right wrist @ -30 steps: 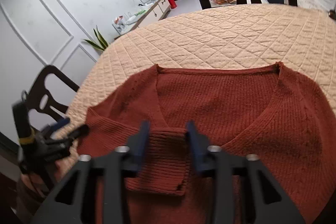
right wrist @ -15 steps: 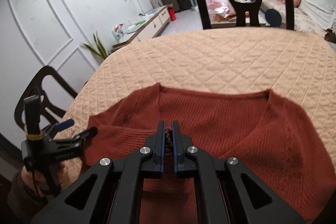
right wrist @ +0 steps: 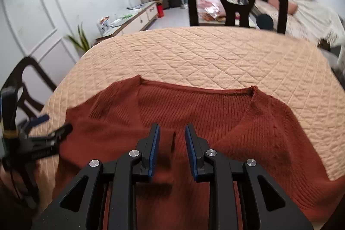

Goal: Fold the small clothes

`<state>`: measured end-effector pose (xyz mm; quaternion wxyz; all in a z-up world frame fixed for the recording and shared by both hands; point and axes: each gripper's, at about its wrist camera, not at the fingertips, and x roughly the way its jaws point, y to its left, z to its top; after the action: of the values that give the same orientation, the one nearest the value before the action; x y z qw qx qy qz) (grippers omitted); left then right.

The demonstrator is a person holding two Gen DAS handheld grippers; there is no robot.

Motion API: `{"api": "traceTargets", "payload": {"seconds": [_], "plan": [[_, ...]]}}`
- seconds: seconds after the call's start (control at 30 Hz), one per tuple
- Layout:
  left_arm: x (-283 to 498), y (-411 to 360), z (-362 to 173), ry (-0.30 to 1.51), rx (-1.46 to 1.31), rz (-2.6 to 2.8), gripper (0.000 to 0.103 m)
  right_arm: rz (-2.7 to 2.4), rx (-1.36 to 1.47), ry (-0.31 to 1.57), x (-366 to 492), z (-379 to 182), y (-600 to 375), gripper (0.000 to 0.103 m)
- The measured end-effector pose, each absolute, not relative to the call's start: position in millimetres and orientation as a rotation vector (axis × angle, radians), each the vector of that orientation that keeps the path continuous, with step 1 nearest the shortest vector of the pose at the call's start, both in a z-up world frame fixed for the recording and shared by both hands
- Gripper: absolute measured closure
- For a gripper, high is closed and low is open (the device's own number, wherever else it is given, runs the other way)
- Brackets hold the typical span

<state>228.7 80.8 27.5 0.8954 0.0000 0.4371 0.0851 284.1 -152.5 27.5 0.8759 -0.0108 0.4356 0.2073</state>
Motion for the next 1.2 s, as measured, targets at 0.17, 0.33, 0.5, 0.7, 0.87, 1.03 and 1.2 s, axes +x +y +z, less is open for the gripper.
{"api": "traceTargets", "payload": {"seconds": [0.17, 0.33, 0.5, 0.7, 0.87, 1.03, 1.2], "plan": [[223, 80, 29, 0.902, 0.026, 0.174, 0.0, 0.398, -0.144, 0.977, 272, 7, -146, 0.078], [220, 80, 30, 0.91, 0.022, 0.178, 0.0, 0.379, -0.121, 0.983, 261, 9, -158, 0.078], [208, 77, 49, 0.856, -0.008, 0.137, 0.001, 0.382, -0.045, 0.938, 241, 27, -183, 0.078], [191, 62, 80, 0.789, -0.103, 0.014, 0.001, 0.301, 0.033, 0.859, 212, 48, -239, 0.064], [188, 24, 102, 0.736, -0.097, -0.089, 0.001, 0.18, 0.097, 0.819, 195, 62, -299, 0.054], [200, -17, 98, 0.797, -0.158, -0.204, 0.001, 0.004, 0.173, 0.809, 177, 71, -362, 0.053], [207, -64, 89, 0.822, -0.117, -0.271, 0.001, -0.138, 0.227, 0.811, 168, 70, -409, 0.053]]}}
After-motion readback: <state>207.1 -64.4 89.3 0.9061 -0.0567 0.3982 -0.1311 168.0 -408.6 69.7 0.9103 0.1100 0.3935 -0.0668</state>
